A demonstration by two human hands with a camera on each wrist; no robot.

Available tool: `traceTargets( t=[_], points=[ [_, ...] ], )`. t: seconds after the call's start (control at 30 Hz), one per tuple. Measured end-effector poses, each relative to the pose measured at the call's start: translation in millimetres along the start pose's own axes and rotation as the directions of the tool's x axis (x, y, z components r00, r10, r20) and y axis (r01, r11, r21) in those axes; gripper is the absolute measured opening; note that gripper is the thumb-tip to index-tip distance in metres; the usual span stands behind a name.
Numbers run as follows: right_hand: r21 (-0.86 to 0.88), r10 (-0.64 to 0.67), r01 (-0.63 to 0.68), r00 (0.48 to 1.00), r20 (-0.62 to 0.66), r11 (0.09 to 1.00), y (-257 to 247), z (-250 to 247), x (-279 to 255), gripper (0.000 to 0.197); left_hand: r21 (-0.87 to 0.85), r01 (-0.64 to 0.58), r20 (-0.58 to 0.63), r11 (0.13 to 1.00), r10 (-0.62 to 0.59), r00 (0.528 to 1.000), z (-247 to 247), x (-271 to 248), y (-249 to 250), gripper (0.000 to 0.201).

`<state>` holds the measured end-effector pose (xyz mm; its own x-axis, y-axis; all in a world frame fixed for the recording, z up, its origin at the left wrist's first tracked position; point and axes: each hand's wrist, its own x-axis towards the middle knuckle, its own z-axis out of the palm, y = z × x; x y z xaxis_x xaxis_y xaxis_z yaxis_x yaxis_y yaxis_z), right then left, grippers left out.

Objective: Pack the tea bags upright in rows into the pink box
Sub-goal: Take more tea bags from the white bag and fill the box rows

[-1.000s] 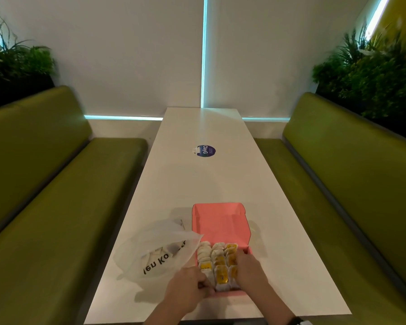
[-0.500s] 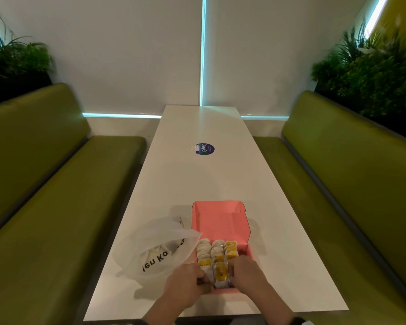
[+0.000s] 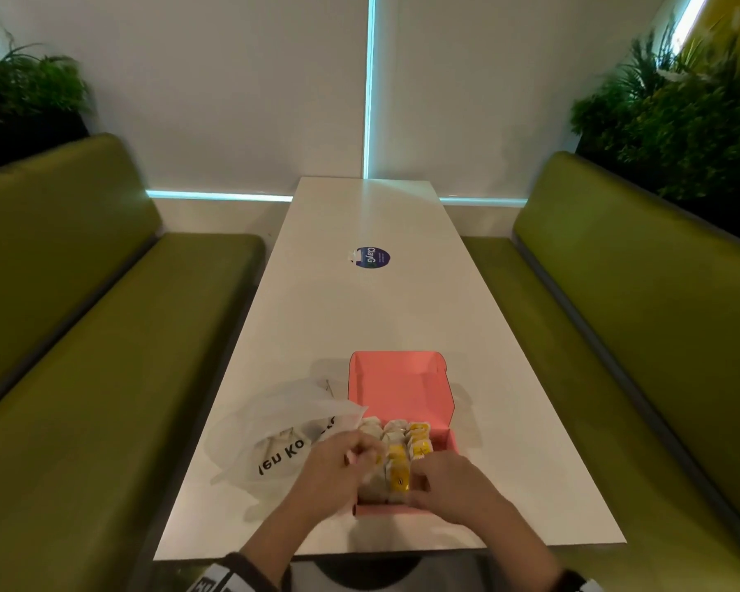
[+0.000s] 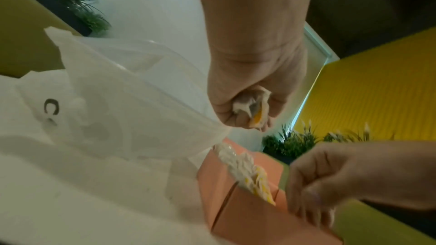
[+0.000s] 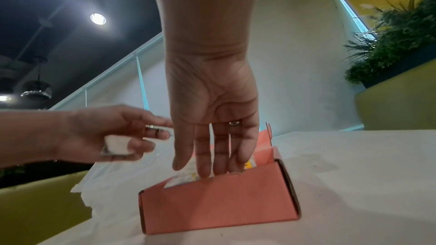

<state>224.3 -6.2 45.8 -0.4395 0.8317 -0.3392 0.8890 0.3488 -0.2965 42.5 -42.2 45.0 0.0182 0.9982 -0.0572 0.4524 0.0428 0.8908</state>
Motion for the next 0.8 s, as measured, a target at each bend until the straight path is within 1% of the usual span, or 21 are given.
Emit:
traceTargets(
  t=[0.07, 0.13, 0.23, 0.37, 0.4, 0.47, 0.5, 0.53, 0.57, 0.6, 0.63, 0.67, 0.73, 0.8],
  points=[
    [-0.031, -0.033, 0.034, 0.998, 0.060, 0.999, 1, 2, -2, 0.027, -0.228, 0.053, 0.012, 0.972, -0.052, 0.999, -7, -1, 11, 0.032],
    [-0.021, -0.046, 0.047, 0.997, 0.060, 0.999, 2, 7, -2, 0.020, -0.338, 0.046, 0.031, 0.940, -0.038, 0.999, -12, -2, 18, 0.040],
    [-0.012, -0.043, 0.044, 0.997, 0.058, 0.999, 3, 9, -3, 0.018, -0.408, 0.014, 0.019, 0.913, -0.006, 1.000, -14, -3, 21, 0.049],
    [-0.010, -0.072, 0.073, 0.994, 0.086, 0.997, 1, 5, -9, 0.018, -0.507, -0.001, 0.003, 0.862, 0.004, 1.000, -12, -5, 21, 0.047],
    [0.009, -0.088, 0.088, 0.994, 0.070, 0.996, 0, 1, -11, 0.020, -0.527, -0.007, -0.007, 0.850, 0.005, 1.000, -12, -5, 20, 0.048],
    [0.109, -0.114, 0.117, 0.993, -0.034, 0.987, -4, -9, -15, 0.021, -0.550, -0.025, -0.019, 0.835, 0.017, 1.000, -11, -6, 20, 0.052],
    [0.215, -0.106, 0.128, 0.988, -0.110, 0.968, -7, -16, -18, 0.019, -0.559, -0.033, -0.021, 0.829, 0.025, 0.999, -10, -6, 21, 0.053],
    [0.355, -0.074, 0.133, 0.982, -0.175, 0.925, -11, -24, -20, 0.017, -0.567, -0.039, -0.020, 0.823, 0.033, 0.999, -10, -6, 23, 0.055],
    [0.503, -0.033, 0.140, 0.976, -0.215, 0.853, -15, -31, -22, 0.014, -0.575, -0.045, -0.018, 0.817, 0.042, 0.999, -9, -7, 24, 0.056],
    [0.626, 0.000, 0.145, 0.974, -0.226, 0.766, -20, -38, -25, 0.011, -0.584, -0.052, -0.014, 0.810, 0.054, 0.998, -8, -7, 25, 0.057],
    [0.698, 0.018, 0.146, 0.975, -0.223, 0.701, -24, -43, -27, 0.009, -0.591, -0.060, -0.011, 0.804, 0.067, 0.998, -6, -7, 26, 0.058],
    [0.726, 0.020, 0.145, 0.977, -0.213, 0.673, -26, -47, -27, 0.007, -0.595, -0.070, -0.010, 0.800, 0.080, 0.997, -5, -7, 27, 0.058],
    [0.742, 0.009, 0.151, 0.978, -0.207, 0.653, -30, -49, -27, 0.007, -0.586, -0.094, -0.016, 0.805, 0.104, 0.994, -3, -9, 29, 0.061],
    [0.759, 0.025, 0.153, 0.976, -0.218, 0.632, -31, -51, -26, 0.005, -0.540, -0.105, -0.033, 0.835, 0.103, 0.994, 0, -9, 30, 0.062]
  ],
)
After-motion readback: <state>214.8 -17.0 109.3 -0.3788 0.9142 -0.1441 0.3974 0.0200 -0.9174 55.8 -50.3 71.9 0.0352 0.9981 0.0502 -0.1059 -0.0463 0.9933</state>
